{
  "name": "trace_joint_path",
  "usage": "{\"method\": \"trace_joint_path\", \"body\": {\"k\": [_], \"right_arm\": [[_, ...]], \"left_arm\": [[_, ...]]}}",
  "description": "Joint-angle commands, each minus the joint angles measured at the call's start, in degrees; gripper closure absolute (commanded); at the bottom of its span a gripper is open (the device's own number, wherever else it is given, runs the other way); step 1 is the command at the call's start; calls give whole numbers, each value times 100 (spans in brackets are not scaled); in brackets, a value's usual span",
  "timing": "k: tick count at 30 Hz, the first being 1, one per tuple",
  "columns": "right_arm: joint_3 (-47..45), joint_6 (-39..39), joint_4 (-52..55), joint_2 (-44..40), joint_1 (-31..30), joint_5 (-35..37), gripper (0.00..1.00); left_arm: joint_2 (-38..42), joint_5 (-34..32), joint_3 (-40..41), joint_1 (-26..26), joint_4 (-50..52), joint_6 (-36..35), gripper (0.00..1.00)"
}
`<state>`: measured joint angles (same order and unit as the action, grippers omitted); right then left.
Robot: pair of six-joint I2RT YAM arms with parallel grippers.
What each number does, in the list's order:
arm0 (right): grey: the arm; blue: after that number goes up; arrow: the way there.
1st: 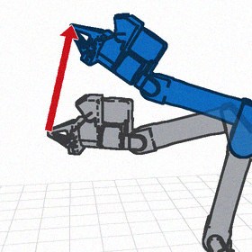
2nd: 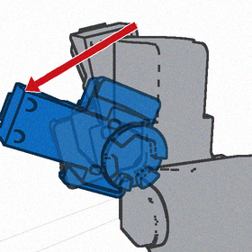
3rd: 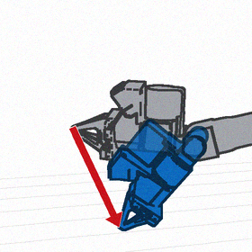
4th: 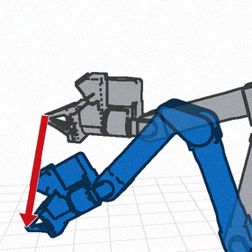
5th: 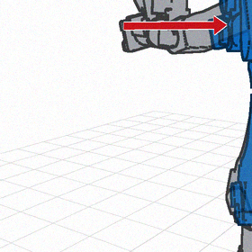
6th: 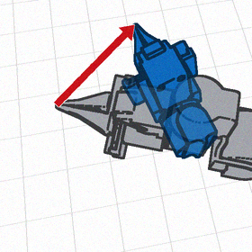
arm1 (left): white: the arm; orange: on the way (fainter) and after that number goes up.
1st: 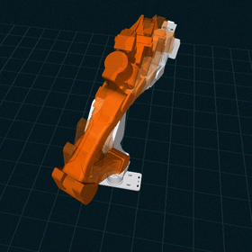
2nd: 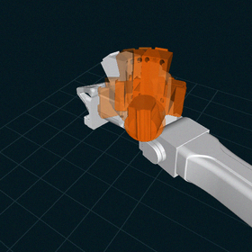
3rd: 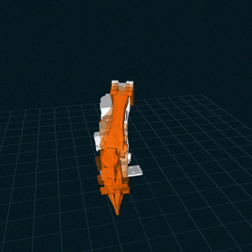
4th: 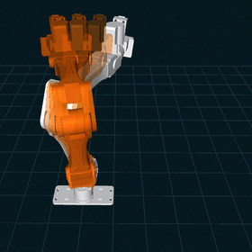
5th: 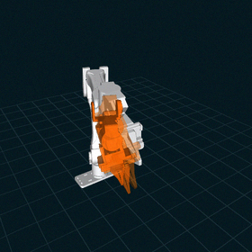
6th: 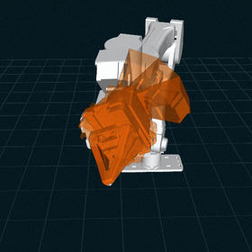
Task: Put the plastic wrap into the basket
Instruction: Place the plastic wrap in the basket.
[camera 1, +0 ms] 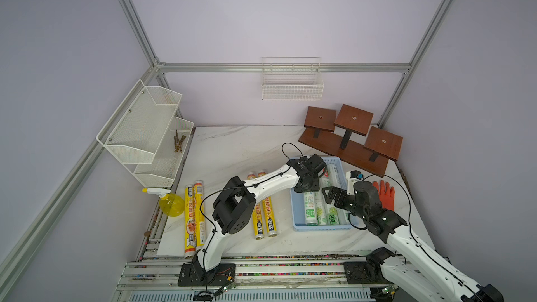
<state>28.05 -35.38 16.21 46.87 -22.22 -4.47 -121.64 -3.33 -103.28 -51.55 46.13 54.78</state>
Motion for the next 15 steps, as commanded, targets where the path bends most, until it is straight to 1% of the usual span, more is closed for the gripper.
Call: {"method": "trace_joint_path", "body": {"k": [1,4,7,15], "right_arm": [[40,72,-232,131,24,-297,1],[77,128,-259,204,24,-404,1],[43,121,-318,242,24,-414,1],[49,67,-357,384,24,-449,1]], "left_arm": [[35,98,-263,101,-88,-17,57],[-57,76,-334,143,69,-78,55],[-13,15,-190,161,-12,5,55],[-287,293,-174,176,-193,101,52]]}}
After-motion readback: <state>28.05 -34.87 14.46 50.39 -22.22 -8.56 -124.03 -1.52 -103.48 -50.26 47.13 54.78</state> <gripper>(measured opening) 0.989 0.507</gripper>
